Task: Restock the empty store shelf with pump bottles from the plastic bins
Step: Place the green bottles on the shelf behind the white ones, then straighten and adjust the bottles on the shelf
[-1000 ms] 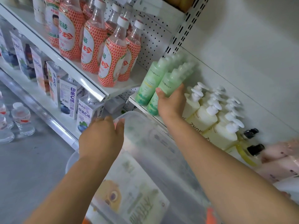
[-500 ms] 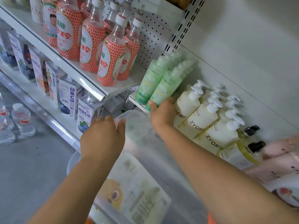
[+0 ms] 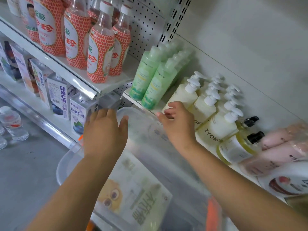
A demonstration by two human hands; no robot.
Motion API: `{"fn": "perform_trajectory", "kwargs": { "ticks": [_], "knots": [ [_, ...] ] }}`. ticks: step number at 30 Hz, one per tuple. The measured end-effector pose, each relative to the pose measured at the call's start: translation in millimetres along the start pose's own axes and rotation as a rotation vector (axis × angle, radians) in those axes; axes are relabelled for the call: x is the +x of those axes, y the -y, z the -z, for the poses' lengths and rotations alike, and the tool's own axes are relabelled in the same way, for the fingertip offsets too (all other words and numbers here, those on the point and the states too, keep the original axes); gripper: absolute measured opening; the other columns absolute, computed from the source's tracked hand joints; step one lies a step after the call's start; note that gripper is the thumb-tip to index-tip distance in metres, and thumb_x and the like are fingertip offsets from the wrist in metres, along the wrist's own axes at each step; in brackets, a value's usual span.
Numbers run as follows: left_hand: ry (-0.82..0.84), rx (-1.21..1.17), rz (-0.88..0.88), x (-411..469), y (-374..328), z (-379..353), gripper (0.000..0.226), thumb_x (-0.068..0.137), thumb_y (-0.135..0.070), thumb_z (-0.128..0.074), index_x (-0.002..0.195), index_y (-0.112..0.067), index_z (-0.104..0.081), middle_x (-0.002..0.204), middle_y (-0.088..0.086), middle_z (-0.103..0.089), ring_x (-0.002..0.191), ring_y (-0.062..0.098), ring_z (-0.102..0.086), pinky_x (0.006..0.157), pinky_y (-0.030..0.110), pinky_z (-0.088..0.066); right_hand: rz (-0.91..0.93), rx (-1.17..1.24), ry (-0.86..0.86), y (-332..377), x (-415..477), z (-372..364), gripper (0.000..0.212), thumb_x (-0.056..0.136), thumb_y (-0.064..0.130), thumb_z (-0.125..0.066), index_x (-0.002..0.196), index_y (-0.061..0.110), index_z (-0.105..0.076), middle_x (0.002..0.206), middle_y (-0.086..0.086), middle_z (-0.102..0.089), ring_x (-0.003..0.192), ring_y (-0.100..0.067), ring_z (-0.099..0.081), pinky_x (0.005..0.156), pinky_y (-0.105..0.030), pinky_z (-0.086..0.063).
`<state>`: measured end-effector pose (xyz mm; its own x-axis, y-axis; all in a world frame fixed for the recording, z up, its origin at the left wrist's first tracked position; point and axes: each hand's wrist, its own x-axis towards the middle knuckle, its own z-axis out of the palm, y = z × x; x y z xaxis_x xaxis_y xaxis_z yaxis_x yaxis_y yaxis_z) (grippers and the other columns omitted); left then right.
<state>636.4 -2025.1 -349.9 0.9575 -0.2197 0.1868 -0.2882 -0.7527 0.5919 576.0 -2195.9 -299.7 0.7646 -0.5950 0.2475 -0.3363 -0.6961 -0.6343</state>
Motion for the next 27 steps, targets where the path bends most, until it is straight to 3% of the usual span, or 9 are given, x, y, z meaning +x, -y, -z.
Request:
{"fn": "perform_trajectory", "kwargs": {
  "ticks": [3, 6, 10, 12, 17, 23, 25, 27],
  "knots": [
    [0.027, 0.023, -0.048, 3, -13, -5, 0.046, 0.095, -0.042, -0.054, 0.124, -0.008, -0.062, 0.123, 0.016, -0.063, 0.119, 0.038, -0.050, 0.098, 0.049, -0.038, 0.124, -0.100, -0.133, 1, 8, 47, 0.040, 0.082, 0.031, -0.083, 0.113, 0.021, -0.060, 0.099, 0.006, -0.064, 0.090, -0.013, -0.061, 0.079, -0.027, -0.051],
    [0.036, 0.055, -0.023, 8, -26, -14, 0.051, 0.093, -0.044, -0.057, 0.123, -0.003, -0.060, 0.123, 0.020, -0.060, 0.118, 0.041, -0.048, 0.101, 0.052, -0.034, 0.253, -0.312, -0.202, 1, 36, 88, 0.057, 0.076, 0.038, -0.086, 0.121, 0.018, -0.057, 0.110, 0.004, -0.059, 0.106, -0.023, -0.053, 0.087, -0.032, -0.044],
    [0.075, 0.146, -0.016, 10, -36, -25, 0.058, 0.092, -0.051, -0.052, 0.125, -0.003, -0.055, 0.128, 0.019, -0.056, 0.122, 0.040, -0.044, 0.107, 0.050, -0.018, 0.294, -0.699, 0.007, 2, 74, 102, 0.091, 0.066, 0.063, -0.084, 0.139, 0.024, -0.045, 0.134, 0.004, -0.054, 0.125, -0.025, -0.039, 0.089, -0.034, -0.023],
    [0.084, 0.189, -0.030, 8, -36, -28, 0.061, 0.092, -0.054, -0.050, 0.127, -0.004, -0.055, 0.132, 0.018, -0.053, 0.125, 0.039, -0.042, 0.108, 0.051, -0.013, 0.312, -0.788, 0.099, -1, 81, 93, 0.088, 0.069, 0.065, -0.080, 0.140, 0.028, -0.044, 0.137, 0.006, -0.056, 0.128, -0.023, -0.038, 0.093, -0.038, -0.023],
    [0.088, 0.208, -0.053, 8, -34, -31, 0.062, 0.093, -0.056, -0.048, 0.126, -0.005, -0.057, 0.137, 0.017, -0.049, 0.128, 0.038, -0.040, 0.111, 0.052, -0.012, 0.320, -0.712, 0.073, -3, 83, 79, 0.077, 0.076, 0.059, -0.079, 0.139, 0.026, -0.048, 0.142, 0.000, -0.054, 0.131, -0.024, -0.041, 0.098, -0.036, -0.023],
    [0.100, 0.224, -0.073, 6, -30, -31, 0.060, 0.094, -0.055, -0.045, 0.129, -0.007, -0.055, 0.141, 0.016, -0.046, 0.131, 0.038, -0.037, 0.111, 0.052, -0.018, 0.307, -0.747, 0.091, 1, 86, 78, 0.083, 0.070, 0.070, -0.077, 0.131, 0.022, -0.051, 0.125, 0.005, -0.058, 0.123, -0.024, -0.046, 0.091, -0.036, -0.023],
    [0.095, 0.224, -0.081, 6, -30, -31, 0.060, 0.094, -0.055, -0.045, 0.129, -0.007, -0.055, 0.141, 0.016, -0.046, 0.131, 0.038, -0.037, 0.111, 0.053, -0.018, 0.246, -0.720, 0.164, 7, 85, 87, 0.096, 0.068, 0.073, -0.076, 0.143, 0.023, -0.044, 0.134, 0.006, -0.054, 0.132, -0.023, -0.041, 0.099, -0.038, -0.025],
    [0.098, 0.225, -0.082, 6, -29, -31, 0.060, 0.094, -0.055, -0.044, 0.129, -0.007, -0.055, 0.142, 0.016, -0.045, 0.131, 0.038, -0.036, 0.112, 0.053, -0.017, 0.162, -0.548, 0.198, 12, 87, 103, 0.093, 0.073, 0.072, -0.072, 0.148, 0.028, -0.040, 0.140, 0.009, -0.053, 0.135, -0.021, -0.038, 0.109, -0.040, -0.026]
  ]
}}
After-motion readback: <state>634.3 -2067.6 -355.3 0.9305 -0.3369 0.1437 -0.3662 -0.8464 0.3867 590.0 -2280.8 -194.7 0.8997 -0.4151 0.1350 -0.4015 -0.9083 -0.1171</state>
